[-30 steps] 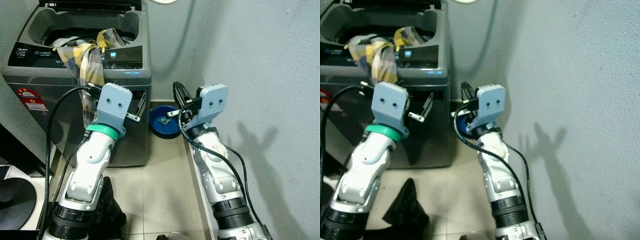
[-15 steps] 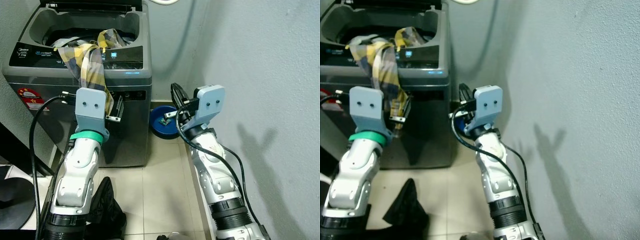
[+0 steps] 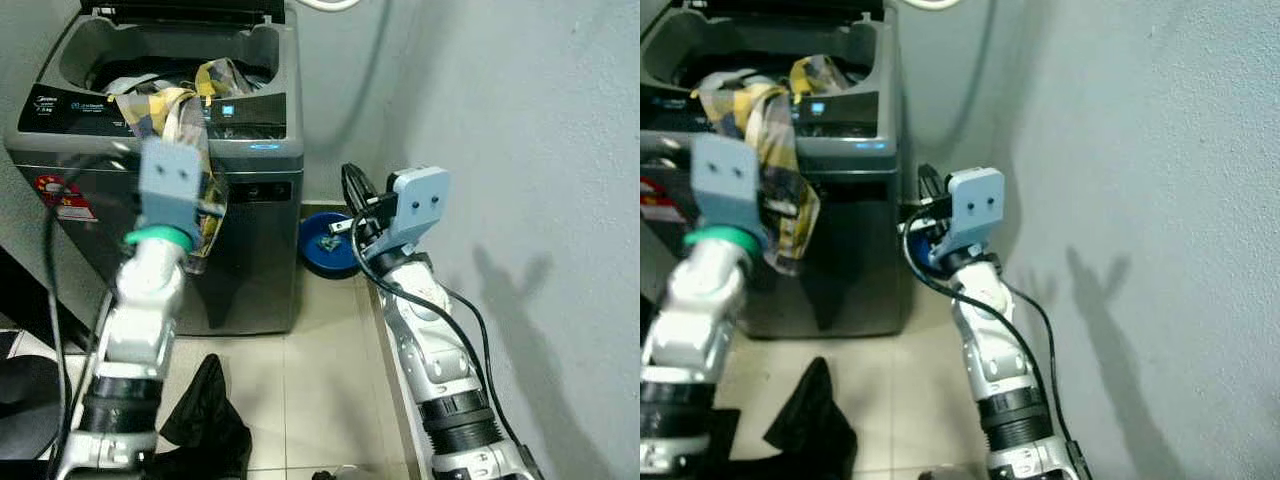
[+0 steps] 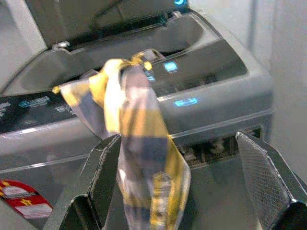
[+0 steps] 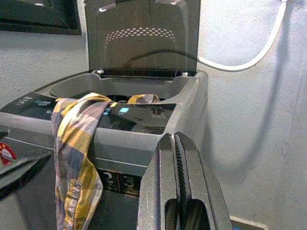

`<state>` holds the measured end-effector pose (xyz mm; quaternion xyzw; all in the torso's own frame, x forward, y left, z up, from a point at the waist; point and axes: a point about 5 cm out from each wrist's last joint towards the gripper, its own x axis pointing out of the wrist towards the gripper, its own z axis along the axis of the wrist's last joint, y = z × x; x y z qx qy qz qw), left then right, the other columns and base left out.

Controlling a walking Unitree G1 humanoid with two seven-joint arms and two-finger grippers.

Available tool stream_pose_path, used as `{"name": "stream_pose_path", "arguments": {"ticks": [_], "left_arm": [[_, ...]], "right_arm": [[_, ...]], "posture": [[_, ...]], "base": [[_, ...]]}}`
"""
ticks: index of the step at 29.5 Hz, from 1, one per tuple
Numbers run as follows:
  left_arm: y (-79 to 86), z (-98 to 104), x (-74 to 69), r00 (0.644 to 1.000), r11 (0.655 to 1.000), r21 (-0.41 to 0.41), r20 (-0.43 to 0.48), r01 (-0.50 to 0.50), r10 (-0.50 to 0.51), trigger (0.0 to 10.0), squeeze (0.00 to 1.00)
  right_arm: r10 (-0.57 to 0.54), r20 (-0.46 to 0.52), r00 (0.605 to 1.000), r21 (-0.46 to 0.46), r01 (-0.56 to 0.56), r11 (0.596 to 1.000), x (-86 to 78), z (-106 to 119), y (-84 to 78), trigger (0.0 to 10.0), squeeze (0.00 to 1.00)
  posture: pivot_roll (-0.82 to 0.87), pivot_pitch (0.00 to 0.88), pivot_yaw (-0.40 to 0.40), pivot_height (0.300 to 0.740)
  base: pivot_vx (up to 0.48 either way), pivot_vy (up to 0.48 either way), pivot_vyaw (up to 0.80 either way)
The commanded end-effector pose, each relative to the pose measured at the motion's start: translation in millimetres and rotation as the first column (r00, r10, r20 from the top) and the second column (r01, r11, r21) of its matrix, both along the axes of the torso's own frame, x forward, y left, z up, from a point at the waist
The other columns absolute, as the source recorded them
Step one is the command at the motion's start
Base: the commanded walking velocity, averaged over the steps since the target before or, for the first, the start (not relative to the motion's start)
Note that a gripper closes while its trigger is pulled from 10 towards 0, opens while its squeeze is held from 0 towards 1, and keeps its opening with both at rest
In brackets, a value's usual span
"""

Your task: Clothes washing

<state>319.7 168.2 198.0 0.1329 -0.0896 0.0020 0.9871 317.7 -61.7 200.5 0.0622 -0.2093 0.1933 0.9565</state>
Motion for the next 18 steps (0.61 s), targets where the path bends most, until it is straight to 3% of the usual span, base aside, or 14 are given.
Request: {"name": "stream_pose_path", "arguments": {"ticks": [1, 2, 4, 7, 18], "left_arm": [[-7.6, -1.2, -5.7, 0.999, 0.999, 0.02, 0.009, 0.037, -0.037, 10.0, 0.0], [-7.6, -1.2, -5.7, 0.999, 0.999, 0.02, 0.009, 0.037, -0.037, 10.0, 0.0], [-21.7, -2.4, -25.5, 0.99, 0.991, 0.014, 0.052, 0.132, -0.132, 10.0, 0.0], [-29.9, 0.0, -31.9, 0.981, 0.984, 0.01, 0.084, 0.176, -0.176, 10.0, 0.0], [-40.2, 7.5, -26.9, 0.972, 0.979, 0.029, 0.115, 0.203, -0.205, 10.0, 0.0]], "right_arm": [[0.002, -0.013, 1.0, -0.002, -0.002, 1.0, -2.1, -4.7, 1.2, 10.0, 0.0], [0.002, -0.013, 1.0, -0.002, -0.002, 1.0, -2.1, -4.7, 1.2, 10.0, 0.0], [0.017, -0.017, 1.0, -0.007, -0.017, 1.0, -5.5, -6.3, 3.5, 10.0, 0.0], [0.02, -0.016, 1.0, -0.016, -0.02, 1.0, -4.9, -6.9, 3.0, 10.0, 0.0], [0.005, -0.005, 1.0, -0.025, -0.005, 1.0, 0.3, -3.2, -0.9, 10.0, 0.0]], "posture": [[0.05, 0.0, 0.003, 0.728], [0.05, 0.0, 0.003, 0.728], [0.05, 0.0, -0.005, 0.728], [0.05, 0.0, -0.009, 0.728], [0.04, 0.0, -0.007, 0.728]], "base": [[0.0, 0.0, 0.0], [0.0, 0.0, 0.0], [0.0, 0.0, 0.0], [0.0, 0.0, 0.0], [0.0, 0.0, 0.0]]}}
